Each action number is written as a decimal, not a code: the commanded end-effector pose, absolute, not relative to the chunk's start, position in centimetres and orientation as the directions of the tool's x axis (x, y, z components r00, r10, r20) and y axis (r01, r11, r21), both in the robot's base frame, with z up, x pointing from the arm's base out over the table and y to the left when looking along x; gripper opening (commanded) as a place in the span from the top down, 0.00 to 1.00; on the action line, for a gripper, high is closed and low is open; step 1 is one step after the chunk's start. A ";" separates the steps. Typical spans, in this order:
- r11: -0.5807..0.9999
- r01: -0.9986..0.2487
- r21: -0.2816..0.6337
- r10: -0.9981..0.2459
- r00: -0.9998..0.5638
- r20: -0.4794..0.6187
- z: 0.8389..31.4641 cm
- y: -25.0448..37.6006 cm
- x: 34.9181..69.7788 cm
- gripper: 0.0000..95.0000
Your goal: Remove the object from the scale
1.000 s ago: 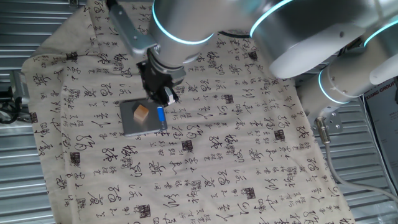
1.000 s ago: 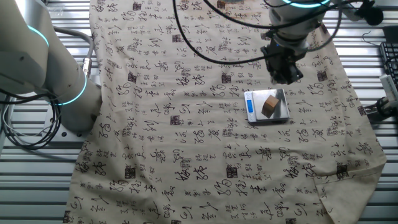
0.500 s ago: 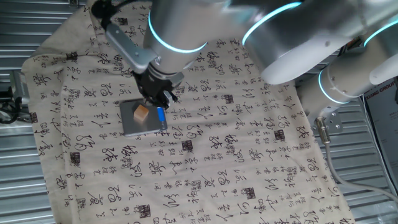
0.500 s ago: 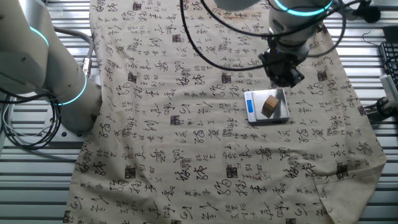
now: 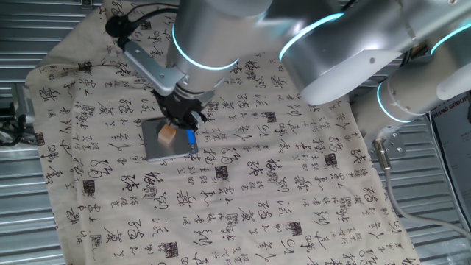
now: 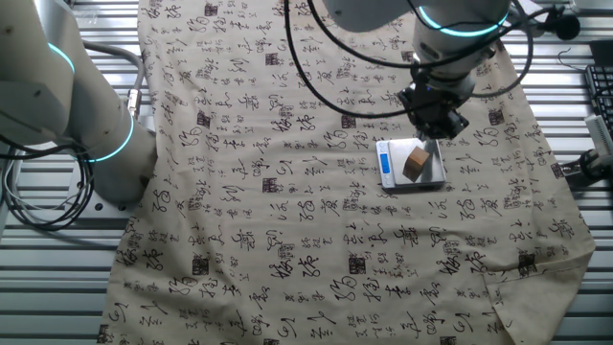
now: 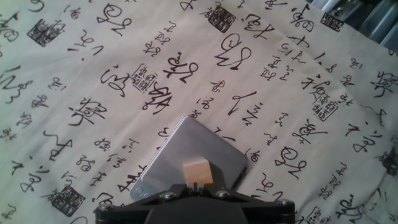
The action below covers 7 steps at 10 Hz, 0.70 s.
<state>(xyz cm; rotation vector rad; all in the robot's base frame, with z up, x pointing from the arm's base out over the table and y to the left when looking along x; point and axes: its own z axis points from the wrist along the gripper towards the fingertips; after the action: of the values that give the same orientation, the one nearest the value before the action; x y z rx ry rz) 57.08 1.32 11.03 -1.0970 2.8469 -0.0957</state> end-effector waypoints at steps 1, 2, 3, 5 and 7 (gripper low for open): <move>0.742 -0.664 -0.092 -0.670 -0.740 -0.060 10.6 1.4 57.3 1.00; 0.745 -0.661 -0.091 -0.667 -0.743 -0.061 10.2 1.4 57.4 1.00; 0.745 -0.661 -0.094 -0.667 -0.743 -0.057 10.0 1.4 57.5 1.00; 0.741 -0.665 -0.096 -0.670 -0.740 -0.053 9.9 1.4 57.5 1.00; 0.736 -0.671 -0.090 -0.676 -0.734 -0.058 9.9 1.4 57.6 0.80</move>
<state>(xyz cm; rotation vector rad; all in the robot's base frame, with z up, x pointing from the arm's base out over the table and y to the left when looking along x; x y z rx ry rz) 57.53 1.31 9.83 -1.1076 2.8454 -0.0994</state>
